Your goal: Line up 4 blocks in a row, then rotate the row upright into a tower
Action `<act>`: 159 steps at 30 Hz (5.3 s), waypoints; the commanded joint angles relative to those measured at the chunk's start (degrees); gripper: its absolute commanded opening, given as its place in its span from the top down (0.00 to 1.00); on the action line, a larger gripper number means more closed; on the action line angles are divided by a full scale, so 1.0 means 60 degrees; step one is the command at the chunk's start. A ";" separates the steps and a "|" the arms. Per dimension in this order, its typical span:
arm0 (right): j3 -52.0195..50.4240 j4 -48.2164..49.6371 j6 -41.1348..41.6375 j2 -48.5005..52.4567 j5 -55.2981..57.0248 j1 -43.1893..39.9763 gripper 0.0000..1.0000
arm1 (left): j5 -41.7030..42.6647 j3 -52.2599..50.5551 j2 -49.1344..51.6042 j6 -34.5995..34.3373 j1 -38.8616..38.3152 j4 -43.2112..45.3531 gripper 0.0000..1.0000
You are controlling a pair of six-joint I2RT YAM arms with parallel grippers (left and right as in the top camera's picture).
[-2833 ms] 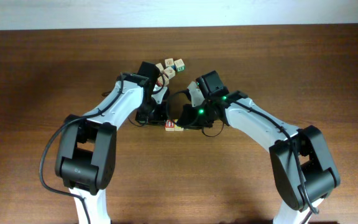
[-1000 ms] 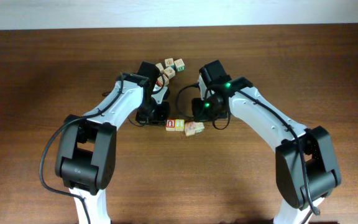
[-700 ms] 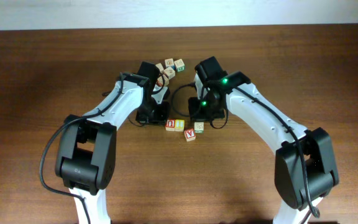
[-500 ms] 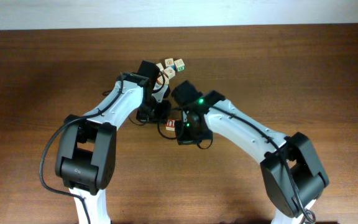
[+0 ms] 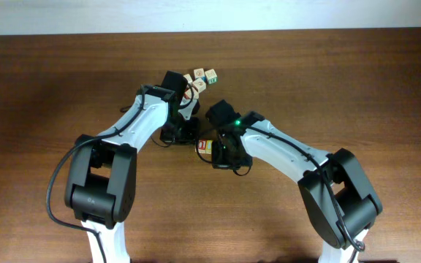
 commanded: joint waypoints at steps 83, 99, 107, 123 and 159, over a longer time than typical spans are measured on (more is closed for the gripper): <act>-0.3195 0.5424 -0.3337 -0.0368 -0.5814 -0.4186 0.95 | 0.1927 -0.0761 0.0124 0.1453 0.0856 -0.0200 1.00; -0.3195 0.5235 -0.2932 -0.0368 -0.5989 -0.3934 0.95 | 0.1923 -0.0769 0.0124 0.1045 0.0718 0.0149 1.00; -0.3195 0.5238 -0.2932 -0.0368 -0.5985 -0.3934 0.95 | 0.1854 -0.0849 0.0124 0.0579 0.0095 0.0619 1.00; -0.3184 0.5468 -0.2907 -0.0863 -0.6488 -0.3548 0.96 | 0.1854 -0.0849 0.0124 0.0477 0.0095 0.0616 1.00; -0.2430 0.5359 -0.2288 -0.1810 -0.5220 -0.1585 0.96 | 0.1854 -0.0849 0.0124 0.0404 0.0102 0.0641 1.00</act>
